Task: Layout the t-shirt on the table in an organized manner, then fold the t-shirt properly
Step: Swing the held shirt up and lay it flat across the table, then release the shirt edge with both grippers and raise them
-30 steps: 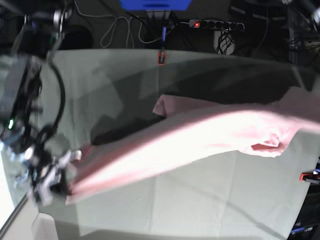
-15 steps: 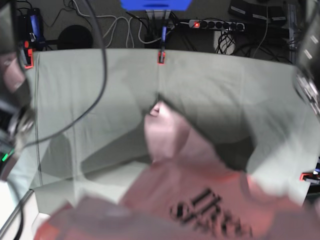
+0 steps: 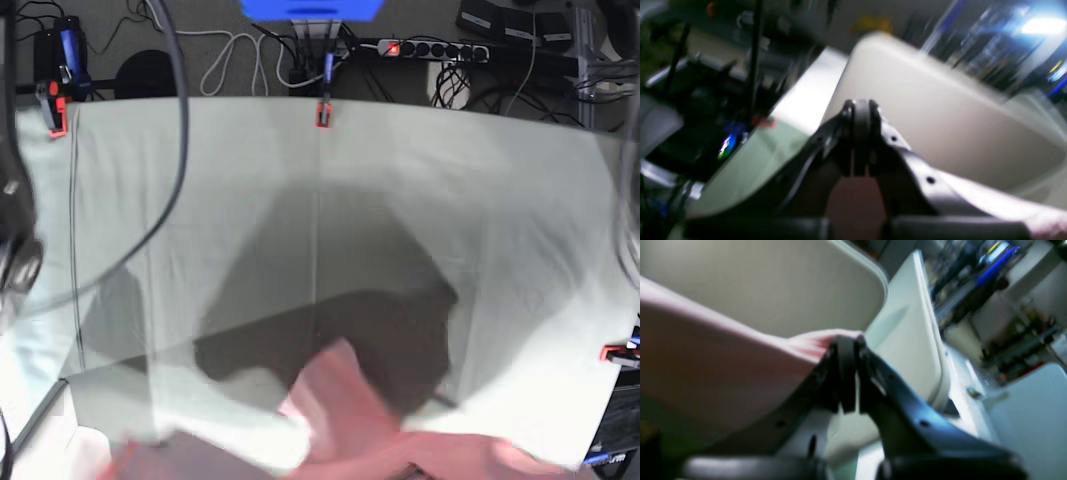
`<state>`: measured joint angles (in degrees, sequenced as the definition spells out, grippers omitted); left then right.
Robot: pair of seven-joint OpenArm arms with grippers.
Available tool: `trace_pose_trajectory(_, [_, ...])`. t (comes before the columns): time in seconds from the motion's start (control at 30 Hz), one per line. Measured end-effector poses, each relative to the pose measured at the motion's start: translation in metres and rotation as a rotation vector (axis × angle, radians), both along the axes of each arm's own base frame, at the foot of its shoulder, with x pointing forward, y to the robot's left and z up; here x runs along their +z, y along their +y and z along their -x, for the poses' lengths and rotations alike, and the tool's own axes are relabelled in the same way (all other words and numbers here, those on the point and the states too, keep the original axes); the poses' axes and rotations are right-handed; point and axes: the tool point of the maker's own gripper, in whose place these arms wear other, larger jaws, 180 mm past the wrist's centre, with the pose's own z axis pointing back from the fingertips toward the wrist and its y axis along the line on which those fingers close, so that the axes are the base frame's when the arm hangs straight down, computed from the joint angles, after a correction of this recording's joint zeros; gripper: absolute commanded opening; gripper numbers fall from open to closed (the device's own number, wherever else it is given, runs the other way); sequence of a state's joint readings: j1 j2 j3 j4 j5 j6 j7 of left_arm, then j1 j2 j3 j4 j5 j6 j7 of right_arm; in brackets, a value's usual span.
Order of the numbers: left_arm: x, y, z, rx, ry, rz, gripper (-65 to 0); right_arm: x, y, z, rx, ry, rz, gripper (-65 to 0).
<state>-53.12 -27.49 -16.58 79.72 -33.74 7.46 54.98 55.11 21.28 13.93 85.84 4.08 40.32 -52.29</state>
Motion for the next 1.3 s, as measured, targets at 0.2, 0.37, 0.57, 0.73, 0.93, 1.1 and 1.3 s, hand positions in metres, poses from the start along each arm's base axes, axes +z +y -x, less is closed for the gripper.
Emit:
trace_pose_trajectory(0.2, [-0.113, 0.009, 0.053, -0.015, 0.172, 0.165, -64.8, -0.132, -0.006, 0.055, -0.068, 0.226, 0.004, -65.0])
trace_pose_trajectory(0.37, [-0.214, 0.033, 0.124, 0.063, 0.302, 0.342, -64.8, -0.221, -0.003, 0.105, -0.102, 0.388, -0.068, -65.0])
trace_pose_trajectory(0.57, [-0.319, 0.028, 0.217, 0.146, 0.489, 0.538, -64.8, -0.290, 0.006, 0.155, -0.115, 0.526, -0.135, -65.0])
trace_pose_trajectory(0.73, [-0.365, 0.019, 0.274, 0.226, 0.564, 0.663, -64.7, -0.335, 0.009, 0.213, -0.146, 0.641, -0.155, -65.0])
trace_pose_trajectory(0.93, [-0.375, 0.019, 0.292, 0.260, 0.580, 0.696, -64.5, -0.375, 0.023, 0.262, -0.129, 0.750, -0.190, -65.0])
trace_pose_trajectory(1.1, [-0.389, 0.013, 0.311, 0.276, 0.625, 0.715, -63.5, -0.380, 0.019, 0.277, -0.116, 0.768, -0.169, -65.0])
trace_pose_trajectory(1.3, [-0.392, 0.003, 0.318, 0.236, 0.680, 0.737, -43.4, -0.375, 0.006, 0.278, -0.128, 0.764, -0.137, -51.6])
